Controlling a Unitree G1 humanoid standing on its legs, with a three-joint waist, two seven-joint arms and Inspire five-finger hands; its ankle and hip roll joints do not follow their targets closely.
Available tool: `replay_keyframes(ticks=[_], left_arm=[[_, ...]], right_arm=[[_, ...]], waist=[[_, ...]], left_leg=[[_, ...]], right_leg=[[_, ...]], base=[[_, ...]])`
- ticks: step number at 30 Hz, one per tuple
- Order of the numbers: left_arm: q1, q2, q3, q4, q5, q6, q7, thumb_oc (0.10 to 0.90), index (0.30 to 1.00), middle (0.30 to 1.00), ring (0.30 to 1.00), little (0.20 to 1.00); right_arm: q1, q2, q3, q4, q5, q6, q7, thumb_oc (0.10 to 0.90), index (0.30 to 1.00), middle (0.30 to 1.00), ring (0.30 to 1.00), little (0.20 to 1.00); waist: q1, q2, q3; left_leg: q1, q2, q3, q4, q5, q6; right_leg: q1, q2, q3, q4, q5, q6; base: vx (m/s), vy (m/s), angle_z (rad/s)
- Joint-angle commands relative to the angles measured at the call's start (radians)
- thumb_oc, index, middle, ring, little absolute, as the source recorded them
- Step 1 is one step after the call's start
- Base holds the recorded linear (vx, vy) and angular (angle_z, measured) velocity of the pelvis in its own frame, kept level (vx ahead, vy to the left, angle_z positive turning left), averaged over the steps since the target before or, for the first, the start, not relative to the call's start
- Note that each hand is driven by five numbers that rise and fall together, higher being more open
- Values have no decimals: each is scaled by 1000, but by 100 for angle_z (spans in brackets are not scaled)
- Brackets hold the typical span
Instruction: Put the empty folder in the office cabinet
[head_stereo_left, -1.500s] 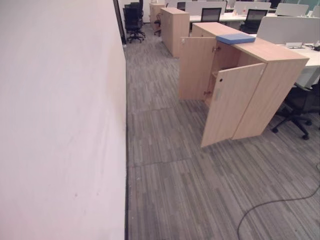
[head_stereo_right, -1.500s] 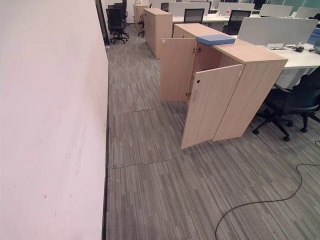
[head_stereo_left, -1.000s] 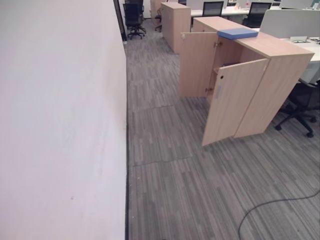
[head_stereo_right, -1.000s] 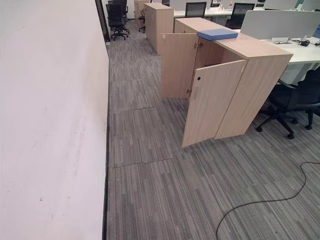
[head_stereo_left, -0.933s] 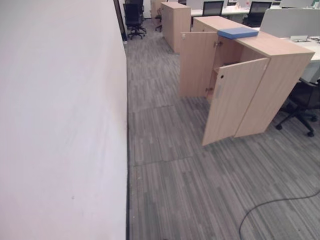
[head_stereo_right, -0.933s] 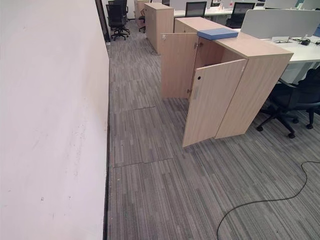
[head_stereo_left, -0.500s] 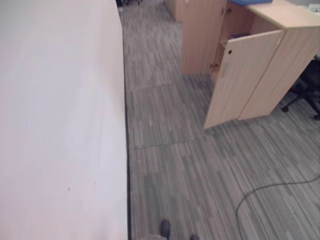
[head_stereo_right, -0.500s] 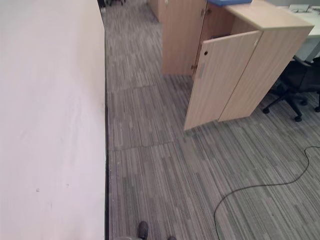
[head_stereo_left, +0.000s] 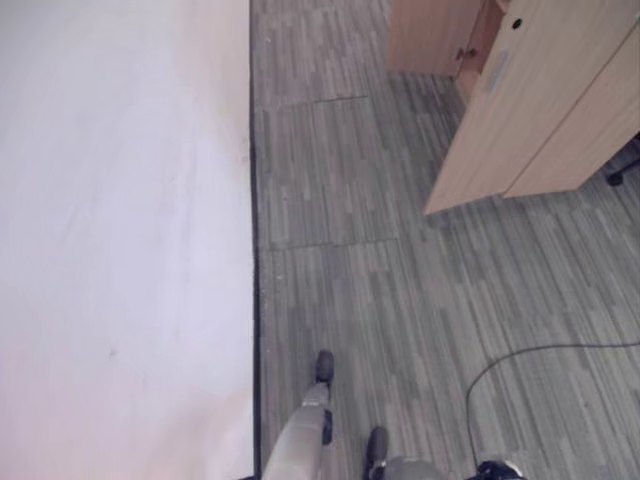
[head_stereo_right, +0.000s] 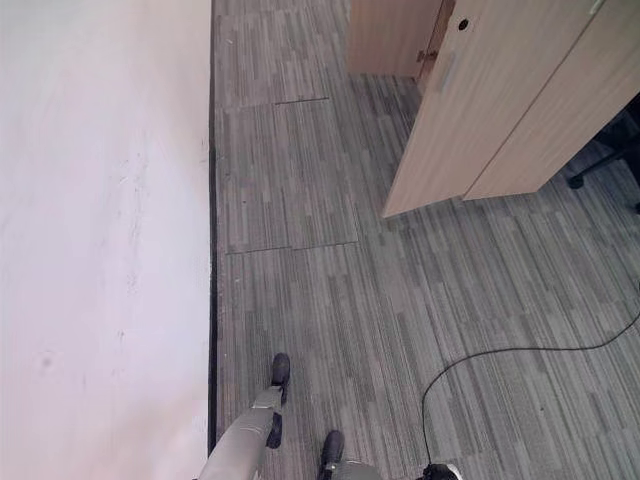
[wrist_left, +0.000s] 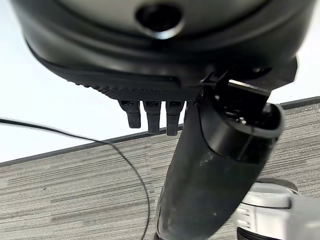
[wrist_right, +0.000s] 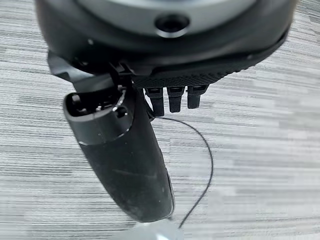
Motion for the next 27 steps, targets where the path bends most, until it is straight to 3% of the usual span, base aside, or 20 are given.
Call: replay_keyframes(ticks=[1,7,9,12,13,15,16,18,19,20,23,25,26,27], left_arm=[[-7,19,13,21,1,-11,15,800,900,900,900,900],[-33,38,10,-16,-33,-24,30,800,900,900,900,900],[-33,40,9,-19,-35,-26,32,800,900,900,900,900],[-34,51,11,-25,-34,-26,35,800,900,900,900,900],[-35,60,12,-24,-28,-23,32,800,900,900,900,900],[-34,72,13,-28,-25,-19,32,800,900,900,900,900],[-34,72,13,-28,-25,-19,32,800,900,900,900,900],[-39,83,8,-30,-30,-15,44,800,900,900,900,900],[-39,83,8,-30,-30,-15,44,800,900,900,900,900],[-39,77,6,-22,-27,-16,52,800,900,900,900,900],[-42,66,1,-17,-27,-23,47,800,900,900,900,900],[-41,57,6,-6,-19,-21,46,800,900,900,900,900],[-40,56,6,-6,-19,-21,46,800,900,900,900,900],[-50,55,18,-4,-18,-20,49,800,900,900,900,900]], right_arm=[[41,-49,11,11,15,9,-11,800,900,900,900,900],[-29,-49,28,-46,54,-4,-22,800,900,900,900,900],[-33,-48,26,-52,61,-6,-23,800,900,900,900,900],[-42,-46,30,-66,66,-10,-25,800,900,900,900,900],[-47,-48,30,-74,64,-13,-25,800,900,900,900,900],[-58,-50,29,-84,72,-15,-31,800,900,900,900,900],[-58,-50,29,-84,72,-15,-31,800,900,900,900,900],[-96,-10,46,-139,92,-29,-66,800,900,900,900,900],[-96,-10,46,-139,92,-29,-66,800,900,900,900,900],[-108,-12,42,-126,116,-29,-62,800,900,900,900,900],[-103,-3,47,-137,106,-32,-73,800,900,900,900,900],[-78,-2,45,-142,104,-36,-64,800,900,900,900,900],[-78,-3,45,-142,104,-36,-64,800,900,900,900,900],[-54,-6,45,-152,92,-27,-55,800,900,900,900,900]], waist=[[4,-19,-74],[22,-33,-48],[23,-35,-48],[29,-45,-48],[30,-43,-49],[22,-33,-35],[22,-33,-35],[23,0,0],[23,-1,0],[16,20,14],[-7,35,15],[-25,32,9],[-25,33,10],[-55,15,9]], left_leg=[[-39,-18,31,99,-9,35],[-121,-47,63,184,-77,76],[-126,-51,66,195,-89,81],[-107,-67,70,220,-153,95],[-83,-78,69,225,-183,116],[-52,-91,69,240,-209,145],[-53,-91,70,241,-210,146],[0,-95,69,258,-235,173],[0,-95,69,258,-235,173],[44,-91,60,251,-235,170],[119,-84,46,208,-232,152],[166,-87,33,166,-232,139],[168,-86,32,165,-232,139],[201,-104,10,140,-220,128]], right_leg=[[-63,-63,-10,79,-58,55],[-157,-117,0,121,-32,88],[-162,-123,-2,126,-29,92],[-171,-153,-2,178,-23,119],[-211,-183,-7,295,29,135],[-267,-216,-8,465,108,135],[-269,-217,-6,467,108,136],[-354,-244,-13,661,133,119],[-354,-244,-13,661,133,119],[-408,-232,-18,655,97,105],[-424,-191,-15,502,71,103],[-448,-166,-2,354,114,121],[-445,-164,-3,351,115,121],[-478,-149,26,183,209,140]], base=[[115,207,-71],[47,151,-34],[62,100,-10],[142,105,-14],[145,213,-20],[84,177,-1],[46,119,9],[93,156,14],[167,120,7],[168,19,2],[196,-24,13],[158,-71,9],[179,-137,17],[186,-141,26]])
